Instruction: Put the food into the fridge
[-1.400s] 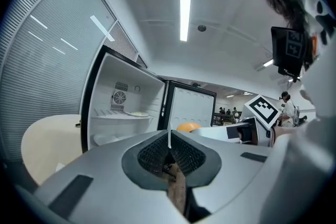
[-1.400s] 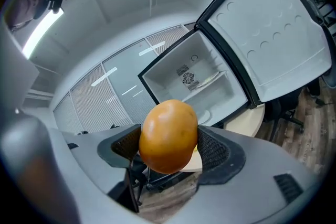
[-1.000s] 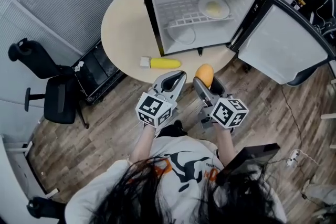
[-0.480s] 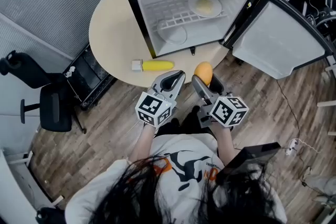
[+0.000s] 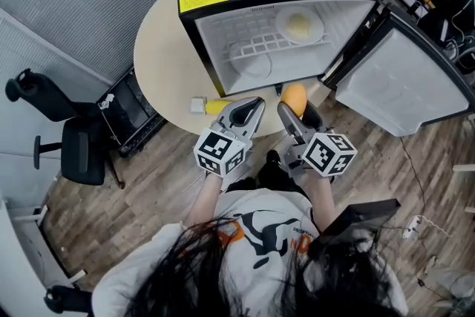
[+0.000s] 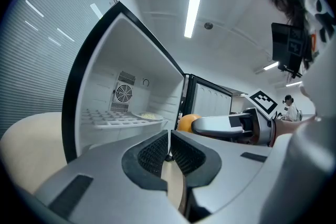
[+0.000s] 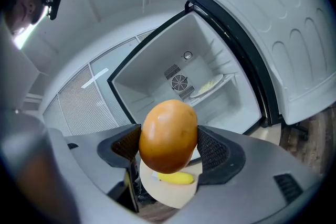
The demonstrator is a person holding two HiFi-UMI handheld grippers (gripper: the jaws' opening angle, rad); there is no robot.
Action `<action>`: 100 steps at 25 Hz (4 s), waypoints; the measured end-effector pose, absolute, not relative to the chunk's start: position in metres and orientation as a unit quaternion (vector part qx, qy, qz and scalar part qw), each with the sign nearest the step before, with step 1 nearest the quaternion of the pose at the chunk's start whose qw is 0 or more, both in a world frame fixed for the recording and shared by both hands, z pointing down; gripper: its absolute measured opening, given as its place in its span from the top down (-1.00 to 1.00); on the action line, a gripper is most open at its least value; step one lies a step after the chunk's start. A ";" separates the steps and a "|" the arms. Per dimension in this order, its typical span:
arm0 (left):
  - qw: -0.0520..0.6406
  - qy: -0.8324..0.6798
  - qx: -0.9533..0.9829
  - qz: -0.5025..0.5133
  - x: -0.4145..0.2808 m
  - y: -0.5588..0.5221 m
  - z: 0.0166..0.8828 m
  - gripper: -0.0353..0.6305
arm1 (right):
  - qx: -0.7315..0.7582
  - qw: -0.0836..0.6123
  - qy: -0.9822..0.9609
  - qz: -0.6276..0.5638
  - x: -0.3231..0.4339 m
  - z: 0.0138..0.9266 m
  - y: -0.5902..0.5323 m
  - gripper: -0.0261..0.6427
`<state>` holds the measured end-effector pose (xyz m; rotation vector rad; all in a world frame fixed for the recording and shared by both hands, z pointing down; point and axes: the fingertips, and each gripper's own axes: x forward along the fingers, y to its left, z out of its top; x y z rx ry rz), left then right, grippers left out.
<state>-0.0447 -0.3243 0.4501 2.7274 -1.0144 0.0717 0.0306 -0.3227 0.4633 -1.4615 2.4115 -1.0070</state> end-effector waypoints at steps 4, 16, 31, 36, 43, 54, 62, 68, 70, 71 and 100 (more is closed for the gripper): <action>0.113 -0.353 0.928 0.022 -0.033 -0.347 0.447 0.86 | -0.487 0.070 0.809 -0.321 0.048 0.455 -0.351 -0.11; 0.107 -0.384 0.917 0.026 -0.021 -0.394 0.444 0.86 | -0.480 0.053 0.840 -0.246 0.070 0.422 -0.454 -0.11; 0.098 -0.404 0.909 0.037 -0.021 -0.413 0.441 0.86 | -0.601 -0.127 0.778 -0.127 0.103 0.435 -0.562 -0.11; 0.098 -0.408 0.907 0.040 -0.022 -0.414 0.442 0.86 | -0.609 -0.135 0.771 -0.127 0.107 0.445 -0.564 -0.11; 0.103 -0.411 0.905 0.042 -0.024 -0.411 0.446 0.86 | -0.616 -0.143 0.765 -0.126 0.113 0.448 -0.556 -0.12; 0.102 -0.401 0.910 0.039 -0.023 -0.405 0.443 0.86 | -0.600 -0.102 0.781 -0.138 0.105 0.430 -0.529 -0.12; 0.099 -0.383 0.918 0.027 -0.024 -0.390 0.435 0.86 | -0.551 -0.037 0.814 -0.180 0.084 0.428 -0.487 -0.11; 0.096 -0.365 0.926 0.019 -0.027 -0.365 0.428 0.86 | -0.534 -0.032 0.826 -0.176 0.071 0.427 -0.449 -0.11; 0.096 -0.362 0.927 0.019 -0.032 -0.355 0.427 0.86 | -0.531 -0.023 0.830 -0.170 0.064 0.423 -0.434 -0.11; 0.096 -0.360 0.928 0.019 -0.034 -0.350 0.427 0.86 | -0.530 -0.019 0.831 -0.168 0.061 0.420 -0.427 -0.11; 0.126 -0.336 0.933 0.019 -0.060 -0.216 0.444 0.86 | -0.520 0.005 0.829 -0.205 0.017 0.444 -0.237 -0.11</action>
